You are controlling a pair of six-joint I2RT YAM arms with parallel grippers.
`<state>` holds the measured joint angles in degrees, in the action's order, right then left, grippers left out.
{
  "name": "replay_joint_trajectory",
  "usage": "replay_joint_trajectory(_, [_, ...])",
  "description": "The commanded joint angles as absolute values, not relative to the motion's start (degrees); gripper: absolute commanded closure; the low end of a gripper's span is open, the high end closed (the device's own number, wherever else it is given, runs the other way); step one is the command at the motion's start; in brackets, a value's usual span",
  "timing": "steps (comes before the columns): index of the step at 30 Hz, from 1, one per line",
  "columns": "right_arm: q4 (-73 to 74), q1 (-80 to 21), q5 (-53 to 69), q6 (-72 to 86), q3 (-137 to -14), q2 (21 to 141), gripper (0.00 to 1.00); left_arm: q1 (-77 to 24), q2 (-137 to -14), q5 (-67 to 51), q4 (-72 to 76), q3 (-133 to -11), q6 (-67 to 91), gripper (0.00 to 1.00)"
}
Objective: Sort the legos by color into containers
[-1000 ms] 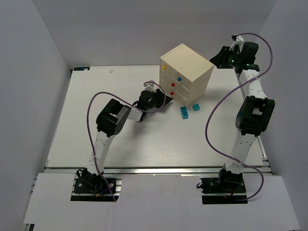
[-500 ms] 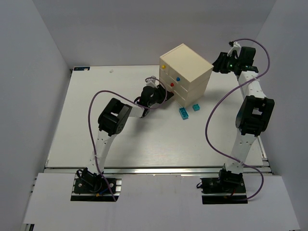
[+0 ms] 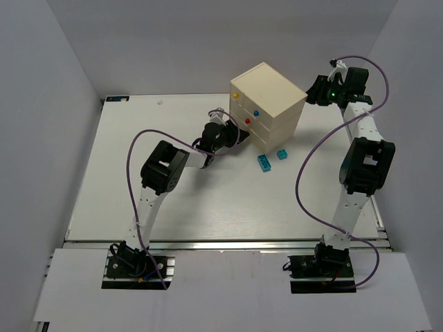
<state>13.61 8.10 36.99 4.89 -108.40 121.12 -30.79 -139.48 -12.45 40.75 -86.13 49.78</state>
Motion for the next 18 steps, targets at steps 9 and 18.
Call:
replay_joint_trajectory(9, [13.97, 8.44, 39.64, 4.48, -108.46, 120.23, 0.49, -28.65, -140.8, -14.85, 43.76, -89.12, 46.84, 0.57])
replay_joint_trajectory(18, [14.15, 8.53, 39.55, 4.13, -108.37, 120.23, 0.49, -28.65, -143.44, -19.68, 48.69, -90.0, 48.51, 0.66])
